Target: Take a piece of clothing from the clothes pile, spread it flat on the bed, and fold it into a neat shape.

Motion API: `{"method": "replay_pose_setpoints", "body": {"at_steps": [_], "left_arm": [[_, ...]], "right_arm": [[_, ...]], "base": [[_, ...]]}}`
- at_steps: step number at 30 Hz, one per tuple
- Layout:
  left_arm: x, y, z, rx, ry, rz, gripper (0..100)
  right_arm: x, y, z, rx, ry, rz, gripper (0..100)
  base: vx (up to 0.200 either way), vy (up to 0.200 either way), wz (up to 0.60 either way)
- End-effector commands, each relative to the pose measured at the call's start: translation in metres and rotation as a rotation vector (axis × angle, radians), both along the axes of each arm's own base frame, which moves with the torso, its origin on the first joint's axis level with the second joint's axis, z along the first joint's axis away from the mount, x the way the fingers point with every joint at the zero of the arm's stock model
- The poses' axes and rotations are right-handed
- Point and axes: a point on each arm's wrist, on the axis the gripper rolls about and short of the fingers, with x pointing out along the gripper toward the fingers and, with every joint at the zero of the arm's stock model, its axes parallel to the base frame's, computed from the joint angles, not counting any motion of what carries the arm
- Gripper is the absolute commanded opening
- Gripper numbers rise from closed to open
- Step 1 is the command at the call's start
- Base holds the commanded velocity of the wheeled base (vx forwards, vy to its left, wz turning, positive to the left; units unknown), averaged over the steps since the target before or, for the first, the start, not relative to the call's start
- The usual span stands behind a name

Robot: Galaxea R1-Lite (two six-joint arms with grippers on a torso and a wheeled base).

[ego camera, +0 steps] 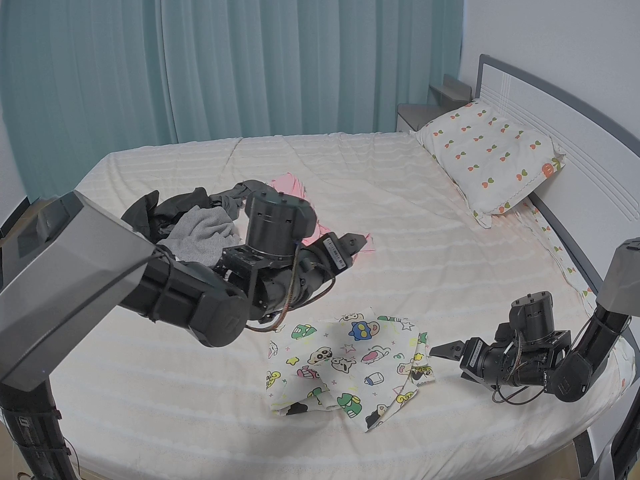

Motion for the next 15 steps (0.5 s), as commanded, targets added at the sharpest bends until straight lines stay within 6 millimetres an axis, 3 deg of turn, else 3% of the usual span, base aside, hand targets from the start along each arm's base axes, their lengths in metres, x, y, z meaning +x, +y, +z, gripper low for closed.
{"method": "replay_pose_setpoints", "body": {"at_steps": [1,3,5,6,9,11,15], "left_arm": [[-0.018,0.055,0.001,0.024,0.064,0.085,100],[-0.044,0.075,-0.009,0.022,0.124,0.099,100],[-0.053,0.080,-0.010,0.003,0.136,0.102,100],[-0.073,0.089,-0.015,-0.050,0.165,0.100,100],[-0.098,0.104,-0.028,-0.098,0.199,0.061,100],[-0.110,0.117,-0.040,-0.116,0.202,0.061,100],[-0.114,0.135,-0.051,-0.153,0.188,0.089,100]], "right_arm": [[0.001,0.000,0.000,0.001,-0.004,-0.003,100],[0.005,0.002,0.004,0.019,-0.042,-0.005,100],[0.007,0.002,0.005,0.025,-0.060,-0.006,100],[0.014,0.006,0.004,0.032,-0.087,-0.003,100],[0.038,0.012,-0.004,0.019,-0.110,-0.029,100],[0.058,0.015,-0.015,-0.002,-0.118,-0.060,100],[0.080,0.025,-0.025,-0.028,-0.094,-0.044,100]], "base": [[0.000,0.000,0.00],[0.000,0.000,0.00],[0.000,0.000,0.00],[0.000,0.000,0.00],[0.000,0.000,0.00],[0.000,0.000,0.00],[0.000,0.000,0.00]]}}
